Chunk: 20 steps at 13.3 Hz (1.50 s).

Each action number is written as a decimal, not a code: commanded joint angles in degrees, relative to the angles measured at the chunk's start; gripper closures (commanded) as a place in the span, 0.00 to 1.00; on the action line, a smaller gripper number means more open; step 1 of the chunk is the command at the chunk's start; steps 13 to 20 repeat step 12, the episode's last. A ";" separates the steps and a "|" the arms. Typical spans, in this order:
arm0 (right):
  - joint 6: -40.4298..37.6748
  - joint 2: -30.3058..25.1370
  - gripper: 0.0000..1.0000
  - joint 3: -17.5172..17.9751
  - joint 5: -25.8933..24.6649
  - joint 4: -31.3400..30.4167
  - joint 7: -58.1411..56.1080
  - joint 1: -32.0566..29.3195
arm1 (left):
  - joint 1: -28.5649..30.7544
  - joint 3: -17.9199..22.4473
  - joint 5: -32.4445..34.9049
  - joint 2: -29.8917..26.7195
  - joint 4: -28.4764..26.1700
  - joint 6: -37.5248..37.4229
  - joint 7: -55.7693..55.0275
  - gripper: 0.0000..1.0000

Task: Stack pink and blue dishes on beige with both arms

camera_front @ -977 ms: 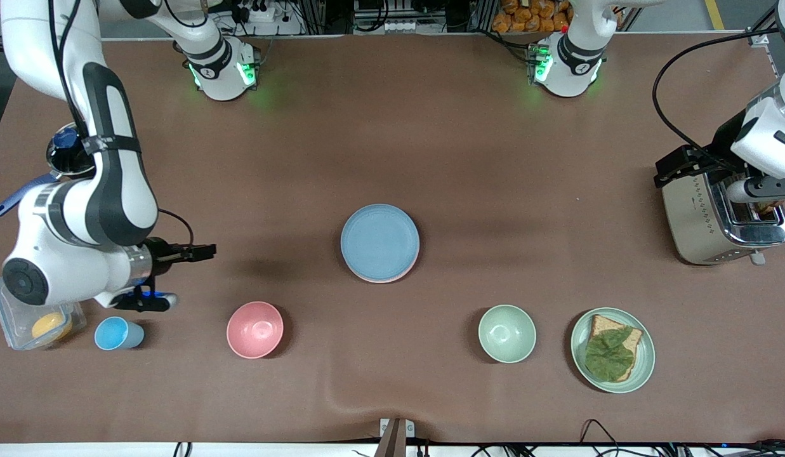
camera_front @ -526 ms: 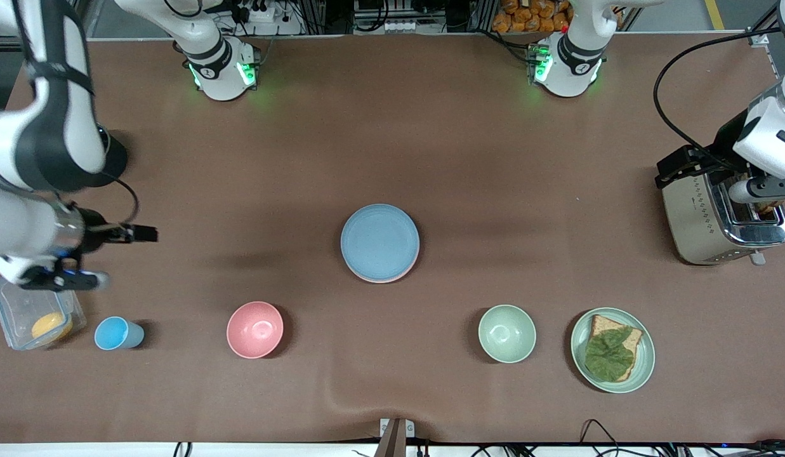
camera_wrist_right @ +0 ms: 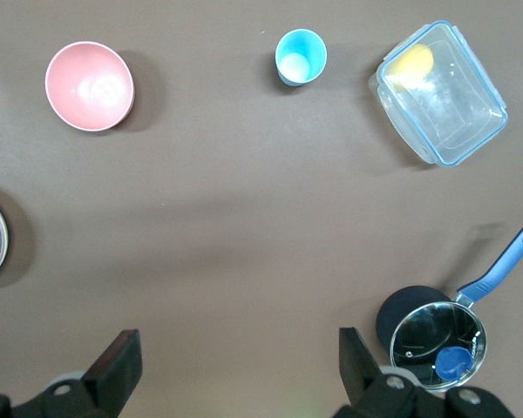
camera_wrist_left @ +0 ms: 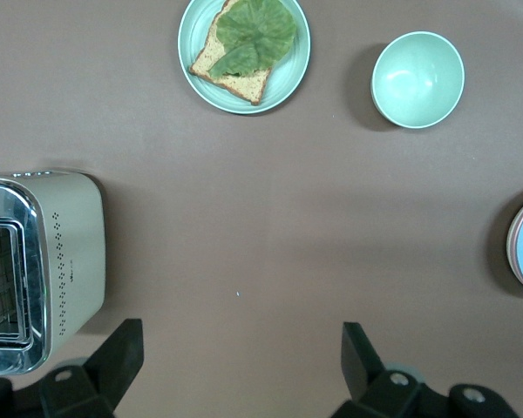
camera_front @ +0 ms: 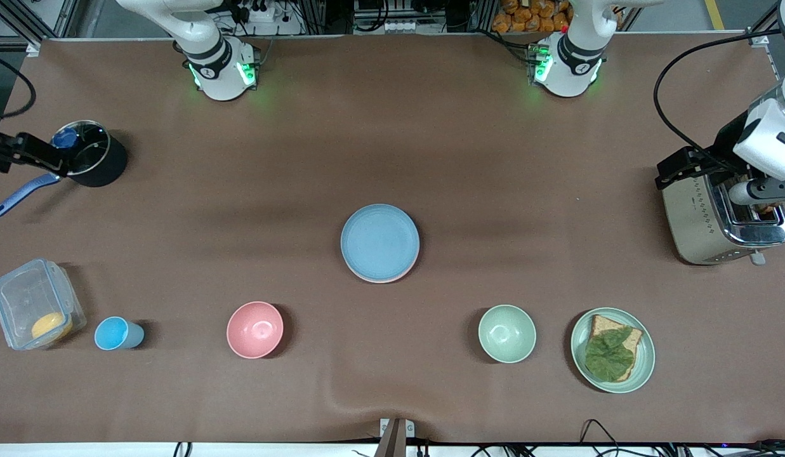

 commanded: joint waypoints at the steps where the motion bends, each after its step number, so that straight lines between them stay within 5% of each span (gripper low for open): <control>1: -0.61 -0.29 0.00 1.40 -0.91 -2.05 0.33 -1.11 | -0.10 0.50 -0.31 0.28 1.01 -0.88 1.69 0.00; 20: 0.27 0.24 0.00 1.40 -0.99 -1.44 0.33 -0.23 | 0.34 0.68 -0.23 0.81 0.92 -0.88 3.62 0.00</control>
